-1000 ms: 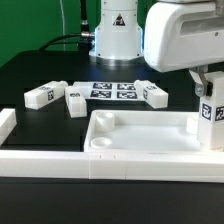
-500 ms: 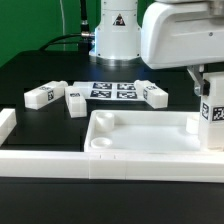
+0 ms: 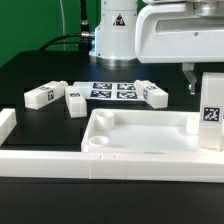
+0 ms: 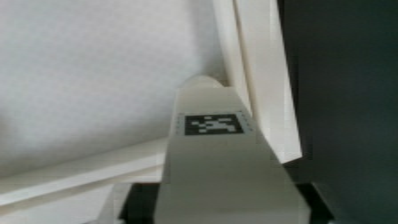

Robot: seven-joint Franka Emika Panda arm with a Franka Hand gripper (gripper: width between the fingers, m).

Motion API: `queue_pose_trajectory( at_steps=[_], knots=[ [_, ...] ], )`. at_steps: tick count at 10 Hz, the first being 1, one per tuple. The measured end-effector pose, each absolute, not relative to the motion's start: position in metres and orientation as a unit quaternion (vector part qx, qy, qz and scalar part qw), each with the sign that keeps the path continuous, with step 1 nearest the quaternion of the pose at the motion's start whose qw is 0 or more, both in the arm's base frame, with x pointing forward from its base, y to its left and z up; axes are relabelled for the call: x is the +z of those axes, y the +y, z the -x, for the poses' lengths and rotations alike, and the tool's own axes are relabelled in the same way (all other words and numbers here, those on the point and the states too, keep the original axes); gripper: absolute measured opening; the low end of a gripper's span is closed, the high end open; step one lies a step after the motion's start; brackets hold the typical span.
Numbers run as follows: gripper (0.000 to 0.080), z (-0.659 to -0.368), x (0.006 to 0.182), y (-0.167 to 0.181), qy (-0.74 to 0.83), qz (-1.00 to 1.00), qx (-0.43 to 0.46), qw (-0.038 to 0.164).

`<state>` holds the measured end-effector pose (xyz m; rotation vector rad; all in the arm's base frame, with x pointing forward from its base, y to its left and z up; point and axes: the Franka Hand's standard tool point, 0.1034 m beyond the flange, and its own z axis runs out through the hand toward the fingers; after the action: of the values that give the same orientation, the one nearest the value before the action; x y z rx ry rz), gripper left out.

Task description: Assemble desk

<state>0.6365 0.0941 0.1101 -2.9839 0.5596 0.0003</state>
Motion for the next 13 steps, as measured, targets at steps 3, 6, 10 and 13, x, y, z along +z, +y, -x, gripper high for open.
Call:
queue_pose_trajectory(
  at_steps=[3, 6, 10, 13],
  knots=[
    [0.0290, -0.6368, 0.1098, 0.0936, 0.309, 0.949, 0.008, 0.059],
    [0.0290, -0.6371, 0.1099, 0.0988, 0.399, 0.915, 0.012, 0.060],
    [0.0290, -0.6364, 0.1094, 0.1014, 0.473, 0.878, 0.020, 0.062],
    [0.0622, -0.6373, 0.1102, 0.1002, 0.396, 0.916, 0.013, 0.063]
  ],
)
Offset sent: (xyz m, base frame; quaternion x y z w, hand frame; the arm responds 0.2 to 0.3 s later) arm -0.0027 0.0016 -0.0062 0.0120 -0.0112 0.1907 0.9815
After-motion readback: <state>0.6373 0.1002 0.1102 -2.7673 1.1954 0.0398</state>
